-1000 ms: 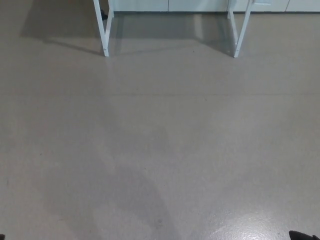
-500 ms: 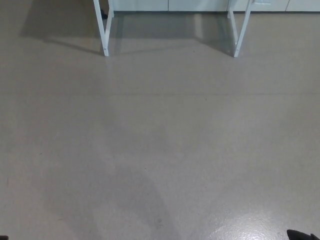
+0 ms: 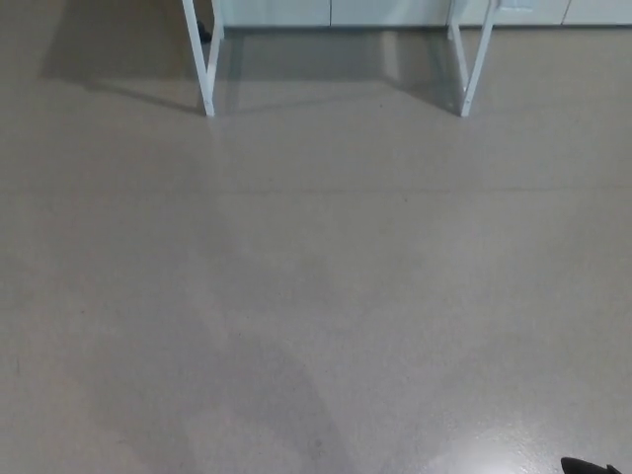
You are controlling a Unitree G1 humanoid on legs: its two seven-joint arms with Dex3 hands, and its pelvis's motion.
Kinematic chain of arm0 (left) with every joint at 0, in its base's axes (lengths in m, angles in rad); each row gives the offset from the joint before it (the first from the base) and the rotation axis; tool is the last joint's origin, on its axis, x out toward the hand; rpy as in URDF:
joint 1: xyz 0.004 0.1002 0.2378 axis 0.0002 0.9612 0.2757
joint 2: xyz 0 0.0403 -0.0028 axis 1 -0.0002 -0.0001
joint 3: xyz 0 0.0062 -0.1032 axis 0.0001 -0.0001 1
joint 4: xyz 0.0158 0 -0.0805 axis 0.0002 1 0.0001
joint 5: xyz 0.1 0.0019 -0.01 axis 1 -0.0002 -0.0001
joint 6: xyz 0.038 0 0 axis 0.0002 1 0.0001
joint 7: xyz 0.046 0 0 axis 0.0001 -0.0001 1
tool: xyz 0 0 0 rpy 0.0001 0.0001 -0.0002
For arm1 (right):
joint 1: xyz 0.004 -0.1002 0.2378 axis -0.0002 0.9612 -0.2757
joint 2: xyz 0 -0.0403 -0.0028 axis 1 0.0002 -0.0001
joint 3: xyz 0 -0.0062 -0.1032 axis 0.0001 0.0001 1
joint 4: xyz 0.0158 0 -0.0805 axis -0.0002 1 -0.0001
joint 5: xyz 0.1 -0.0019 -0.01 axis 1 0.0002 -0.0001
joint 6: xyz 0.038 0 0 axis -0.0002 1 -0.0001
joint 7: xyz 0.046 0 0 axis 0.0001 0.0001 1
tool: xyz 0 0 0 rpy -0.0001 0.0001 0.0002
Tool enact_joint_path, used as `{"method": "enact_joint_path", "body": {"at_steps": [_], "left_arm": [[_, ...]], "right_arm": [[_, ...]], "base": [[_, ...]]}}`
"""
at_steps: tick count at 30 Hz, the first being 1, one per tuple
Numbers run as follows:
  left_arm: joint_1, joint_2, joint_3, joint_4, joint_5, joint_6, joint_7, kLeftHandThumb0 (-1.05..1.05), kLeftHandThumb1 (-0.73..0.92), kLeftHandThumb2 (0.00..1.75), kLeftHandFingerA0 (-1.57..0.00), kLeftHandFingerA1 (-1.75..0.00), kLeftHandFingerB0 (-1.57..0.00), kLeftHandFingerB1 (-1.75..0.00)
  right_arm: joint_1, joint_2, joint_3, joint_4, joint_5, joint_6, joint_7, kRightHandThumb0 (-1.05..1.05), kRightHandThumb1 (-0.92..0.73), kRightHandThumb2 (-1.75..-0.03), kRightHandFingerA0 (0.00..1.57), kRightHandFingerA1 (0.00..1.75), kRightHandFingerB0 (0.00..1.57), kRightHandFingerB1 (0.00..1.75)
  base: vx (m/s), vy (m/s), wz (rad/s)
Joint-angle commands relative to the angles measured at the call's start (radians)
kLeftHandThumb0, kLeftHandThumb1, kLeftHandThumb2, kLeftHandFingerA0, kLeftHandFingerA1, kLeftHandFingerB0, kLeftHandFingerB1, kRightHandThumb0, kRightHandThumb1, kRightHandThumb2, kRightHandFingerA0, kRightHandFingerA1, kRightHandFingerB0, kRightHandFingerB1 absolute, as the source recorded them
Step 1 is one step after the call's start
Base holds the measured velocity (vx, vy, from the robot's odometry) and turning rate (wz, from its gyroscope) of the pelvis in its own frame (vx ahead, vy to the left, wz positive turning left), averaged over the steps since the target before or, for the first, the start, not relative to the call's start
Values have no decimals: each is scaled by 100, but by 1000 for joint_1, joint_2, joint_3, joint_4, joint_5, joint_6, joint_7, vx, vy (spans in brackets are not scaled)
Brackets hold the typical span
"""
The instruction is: The robot walks towards a file tray kept in the middle of a desk and uses its right hand to grab a tray and pulls it out towards itself
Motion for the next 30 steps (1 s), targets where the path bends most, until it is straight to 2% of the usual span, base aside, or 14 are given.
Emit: {"method": "enact_joint_path", "body": {"at_steps": [1, 4, 5, 6, 14, 21, 22, 24, 25, 26, 27, 30], "left_arm": [[2, 17, -3, 14, 6, -61, 1, -10, 39, 84, -34, -56, -23, -50], [5, 15, -3, 14, 1, -59, 0, -9, 39, 84, -34, -56, -23, -50], [9, 16, -5, 13, 5, -64, 3, -14, 57, 58, -42, -41, -35, -36], [13, 17, -7, 10, 6, -70, 1, -9, 40, 84, -33, -56, -23, -50], [22, 25, -21, 3, 15, -87, 12, -11, 39, 84, -33, -56, -22, -50], [16, 7, -32, 10, 18, -107, 26, -9, 39, 83, -35, -57, -24, -51], [14, 2, -34, 9, 18, -106, 31, -14, 56, 58, -43, -43, -35, -37], [15, -10, -37, -8, 12, -98, 30, -10, 57, 56, -43, -41, -35, -35], [2, -22, -36, 1, 2, -100, 26, -7, 39, 84, -33, -56, -23, -51], [2, -23, -36, 2, 1, -101, 26, -7, 39, 84, -33, -56, -23, -51], [-2, -36, -32, -6, -17, -95, 11, -3, 42, 86, -28, -55, -21, -51], [-11, -70, -37, -49, -22, -59, 13, -3, 41, 87, -28, -56, -22, -51]], "right_arm": [[-1, -25, 8, 2, -27, -23, -24, -20, -47, -91, 36, 58, 16, 50], [0, -28, 11, 4, -25, -22, -25, -19, -47, -91, 36, 58, 16, 49], [2, -29, 13, 6, -22, -29, -22, -19, -47, -91, 35, 58, 15, 49], [3, -31, 14, 7, -21, -34, -19, -19, -47, -91, 35, 58, 15, 50], [-9, -37, 26, 22, -35, -35, -29, -20, -47, -91, 35, 57, 16, 50], [-13, -39, 29, 13, -41, -16, -32, -19, -47, -91, 35, 57, 17, 50], [-12, -40, 30, 12, -43, -19, -33, -19, -47, -91, 35, 57, 17, 50], [-16, -40, 34, 19, -50, -21, -36, -20, -47, -91, 35, 57, 16, 50], [-20, -39, 34, 21, -45, -17, -31, -19, -47, -91, 34, 57, 16, 50], [-19, -38, 34, 21, -46, -17, -30, -19, -47, -91, 34, 57, 16, 50], [-18, -35, 33, 23, -45, -20, -32, -21, -66, -59, 44, 40, 28, 35], [-19, -39, 36, 38, -49, -32, -35, -21, -66, -59, 45, 40, 29, 36]], "base": [[-55, -15, 80], [-36, 28, 6], [12, 172, 2], [-14, 213, -2], [154, 363, -23], [239, 79, 7], [276, -117, 15], [210, -160, 16], [238, -204, 16], [294, -228, 20], [317, -280, -19], [328, -140, 43]]}}
